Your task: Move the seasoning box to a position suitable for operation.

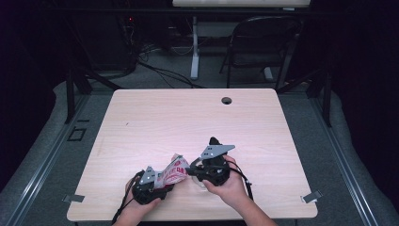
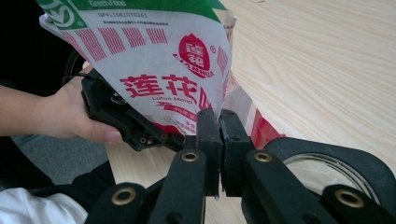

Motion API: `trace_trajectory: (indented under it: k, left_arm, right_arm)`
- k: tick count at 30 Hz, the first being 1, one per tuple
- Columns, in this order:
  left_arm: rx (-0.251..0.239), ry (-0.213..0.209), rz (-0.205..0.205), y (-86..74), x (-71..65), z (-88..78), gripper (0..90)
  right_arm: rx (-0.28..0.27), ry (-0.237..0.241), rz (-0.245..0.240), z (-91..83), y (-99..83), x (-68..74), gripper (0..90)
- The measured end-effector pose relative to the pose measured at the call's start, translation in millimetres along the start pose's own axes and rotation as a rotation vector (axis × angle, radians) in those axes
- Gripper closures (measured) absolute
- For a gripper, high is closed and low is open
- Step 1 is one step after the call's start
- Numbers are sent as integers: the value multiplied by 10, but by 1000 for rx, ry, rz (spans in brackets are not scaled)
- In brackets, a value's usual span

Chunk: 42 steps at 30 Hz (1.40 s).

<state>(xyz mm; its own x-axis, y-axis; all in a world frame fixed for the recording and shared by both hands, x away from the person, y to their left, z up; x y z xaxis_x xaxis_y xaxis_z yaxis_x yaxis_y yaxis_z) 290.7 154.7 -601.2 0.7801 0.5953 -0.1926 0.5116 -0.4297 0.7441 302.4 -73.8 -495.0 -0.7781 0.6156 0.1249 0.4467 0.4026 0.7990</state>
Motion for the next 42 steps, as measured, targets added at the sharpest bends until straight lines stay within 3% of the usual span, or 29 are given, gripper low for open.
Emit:
trace_trajectory:
  k: [18, 28, 31, 38, 42]
  left_arm:
    - [-14, 10, 10, -3, -13, -9, 616]
    - [-9, 16, 18, 5, -10, -12, 634]
    - [-5, 21, 34, 7, -17, -11, 635]
    - [6, 46, 76, 8, -51, 1, 636]
    - [6, 52, 80, 7, -58, 4, 636]
  right_arm:
    - [-2, 2, 5, 1, -3, -16, 861]
    - [1, 7, 11, -32, 6, -56, 748]
    - [-18, 21, 23, -76, 24, -76, 709]
    - [-29, -9, 35, -164, 66, -138, 689]
    - [-37, -7, 31, -196, 89, -152, 671]
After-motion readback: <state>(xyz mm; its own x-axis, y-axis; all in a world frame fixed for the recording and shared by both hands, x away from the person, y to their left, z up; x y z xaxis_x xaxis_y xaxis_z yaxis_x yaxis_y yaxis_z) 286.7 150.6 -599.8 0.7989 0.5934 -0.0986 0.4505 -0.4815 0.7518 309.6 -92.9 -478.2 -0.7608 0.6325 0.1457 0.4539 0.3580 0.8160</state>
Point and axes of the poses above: each handheld gripper's, and its own axes: z roughly forward along the jaws, y roughly out of its top, x roughly to its left, the point moved 2 cm from there along z, roughly forward along the jaws, and after that the axes turned 8 degrees about -y, right-handed, at the moved point
